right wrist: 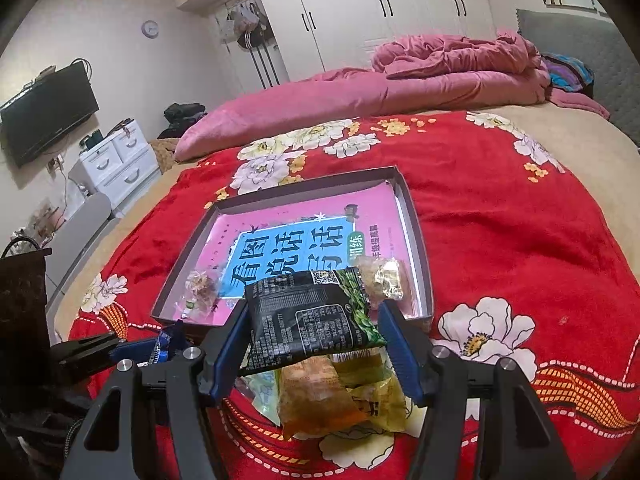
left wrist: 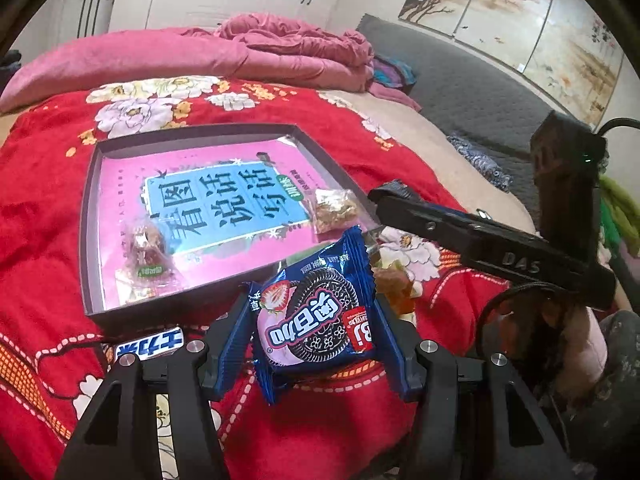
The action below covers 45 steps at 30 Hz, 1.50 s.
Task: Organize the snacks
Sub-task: 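Carry the blue packet with left tool and black-green packet with right tool over the tray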
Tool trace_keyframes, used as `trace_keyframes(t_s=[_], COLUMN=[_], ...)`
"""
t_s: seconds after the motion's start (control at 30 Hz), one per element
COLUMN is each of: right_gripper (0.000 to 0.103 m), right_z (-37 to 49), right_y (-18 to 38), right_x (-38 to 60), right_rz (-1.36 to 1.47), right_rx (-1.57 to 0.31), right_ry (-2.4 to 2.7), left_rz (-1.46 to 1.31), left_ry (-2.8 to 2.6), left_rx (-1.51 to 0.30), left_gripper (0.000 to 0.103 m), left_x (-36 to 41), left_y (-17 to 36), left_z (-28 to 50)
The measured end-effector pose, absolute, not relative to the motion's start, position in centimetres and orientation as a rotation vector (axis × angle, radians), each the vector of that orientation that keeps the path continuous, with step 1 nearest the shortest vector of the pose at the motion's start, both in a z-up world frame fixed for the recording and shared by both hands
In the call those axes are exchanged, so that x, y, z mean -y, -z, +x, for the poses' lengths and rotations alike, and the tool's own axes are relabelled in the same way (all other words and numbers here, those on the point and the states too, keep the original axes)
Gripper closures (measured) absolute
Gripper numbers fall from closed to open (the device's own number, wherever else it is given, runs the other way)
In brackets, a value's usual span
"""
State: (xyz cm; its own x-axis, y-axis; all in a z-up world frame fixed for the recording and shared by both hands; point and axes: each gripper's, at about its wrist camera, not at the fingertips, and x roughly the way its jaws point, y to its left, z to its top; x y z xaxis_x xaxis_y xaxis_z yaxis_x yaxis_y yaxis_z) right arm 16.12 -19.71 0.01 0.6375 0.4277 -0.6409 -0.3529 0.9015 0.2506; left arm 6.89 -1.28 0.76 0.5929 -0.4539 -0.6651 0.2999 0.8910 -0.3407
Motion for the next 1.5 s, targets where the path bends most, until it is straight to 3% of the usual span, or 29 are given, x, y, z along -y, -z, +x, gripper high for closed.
trace_keyframes(t_s=[1.5], right_gripper=[0.039], right_z=[19.0], right_y=[-1.0], right_x=[18.8], right_rz=[0.131], right_rx=[-0.732], right_ry=[-0.428], left_rz=[-0.245], left_ry=[0.323], left_rx=[-0.75], left_gripper=[0.043], left_x=[-2.0], left_y=[-1.3], left_z=[12.5])
